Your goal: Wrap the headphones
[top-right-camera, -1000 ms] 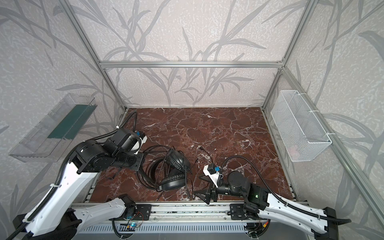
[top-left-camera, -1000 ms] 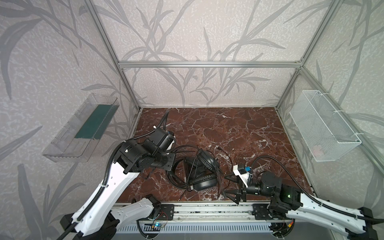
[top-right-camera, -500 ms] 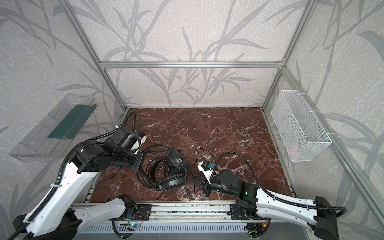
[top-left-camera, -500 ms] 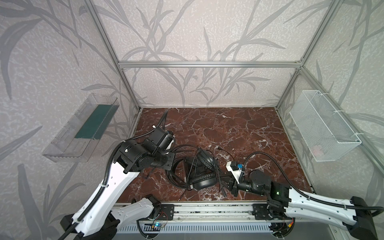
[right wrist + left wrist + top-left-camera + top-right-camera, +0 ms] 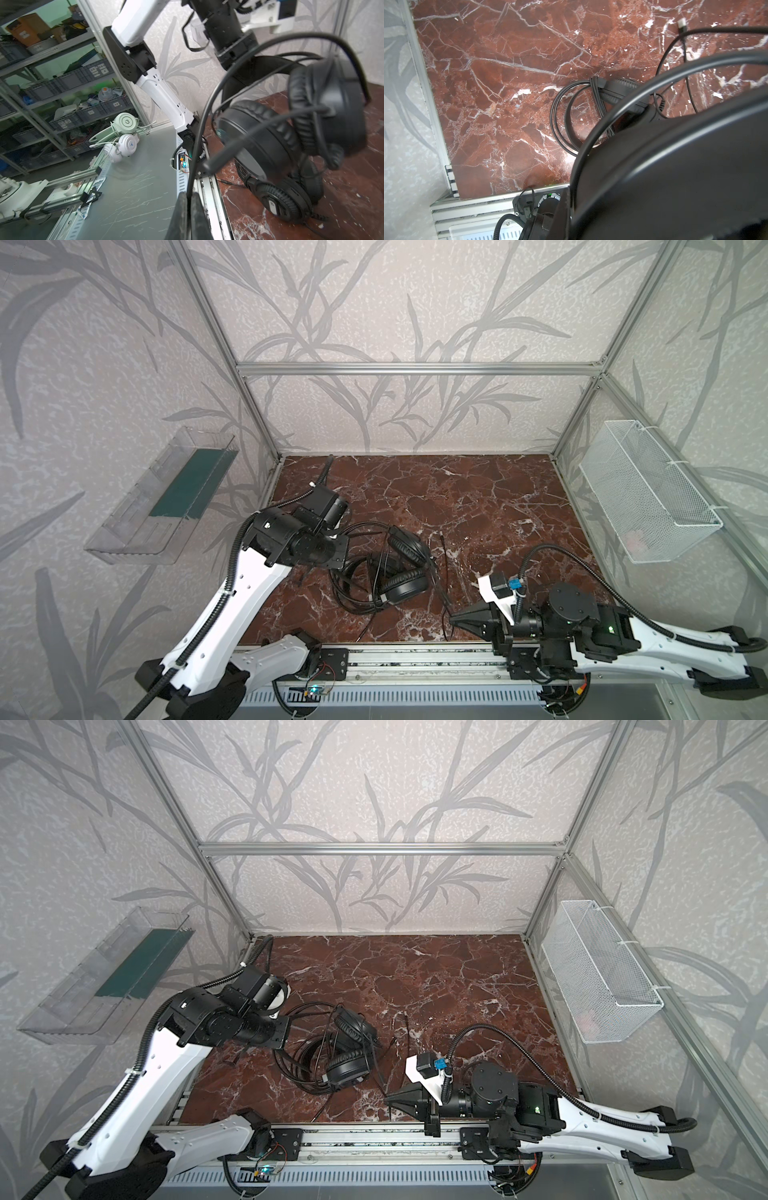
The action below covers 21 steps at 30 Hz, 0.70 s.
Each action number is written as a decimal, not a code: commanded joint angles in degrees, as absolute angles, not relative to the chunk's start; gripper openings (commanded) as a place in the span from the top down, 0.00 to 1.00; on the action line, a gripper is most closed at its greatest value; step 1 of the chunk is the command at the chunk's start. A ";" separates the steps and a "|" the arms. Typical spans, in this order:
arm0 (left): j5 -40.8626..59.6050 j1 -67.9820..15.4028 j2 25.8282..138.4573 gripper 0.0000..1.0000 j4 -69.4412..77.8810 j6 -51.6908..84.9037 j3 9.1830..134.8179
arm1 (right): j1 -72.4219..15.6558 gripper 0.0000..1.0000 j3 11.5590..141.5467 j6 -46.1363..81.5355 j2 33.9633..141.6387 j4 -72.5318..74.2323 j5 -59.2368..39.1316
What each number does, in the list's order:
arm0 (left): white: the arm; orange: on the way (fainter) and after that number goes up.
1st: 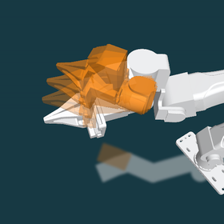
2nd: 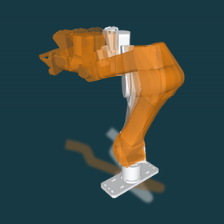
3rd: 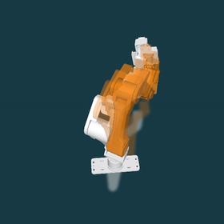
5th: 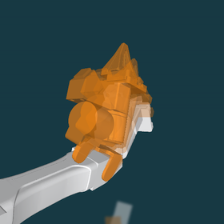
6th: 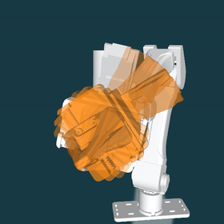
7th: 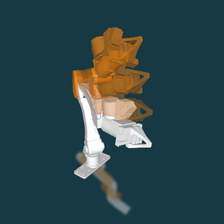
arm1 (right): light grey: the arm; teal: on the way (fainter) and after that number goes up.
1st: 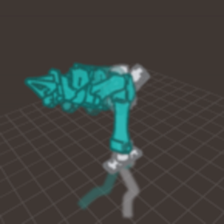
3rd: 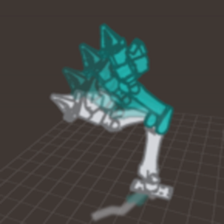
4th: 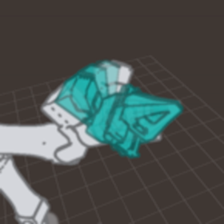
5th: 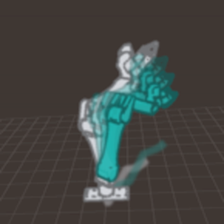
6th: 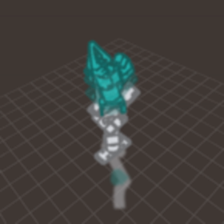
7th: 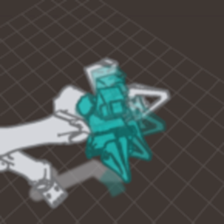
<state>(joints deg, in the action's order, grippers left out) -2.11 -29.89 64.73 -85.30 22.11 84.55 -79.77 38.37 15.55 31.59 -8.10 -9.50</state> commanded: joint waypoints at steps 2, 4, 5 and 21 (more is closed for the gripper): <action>-3.60 -29.58 63.83 1.00 -84.28 23.25 83.99 | -81.34 1.00 42.76 12.05 31.31 -10.40 -9.80; -2.97 -29.58 63.31 1.00 -84.03 23.27 82.96 | -81.30 1.00 44.19 11.39 30.32 -9.48 -8.15; -2.83 -29.58 63.04 1.00 -84.07 23.17 82.75 | -81.30 1.00 45.02 11.34 29.67 -9.44 -6.29; 0.32 -29.52 60.68 1.00 -83.63 23.62 87.95 | -81.22 0.89 41.74 7.17 23.10 -11.49 49.21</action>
<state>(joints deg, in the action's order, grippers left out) -2.57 -29.87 62.06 -85.36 22.15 83.92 -80.95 43.35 8.34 21.26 -6.68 34.50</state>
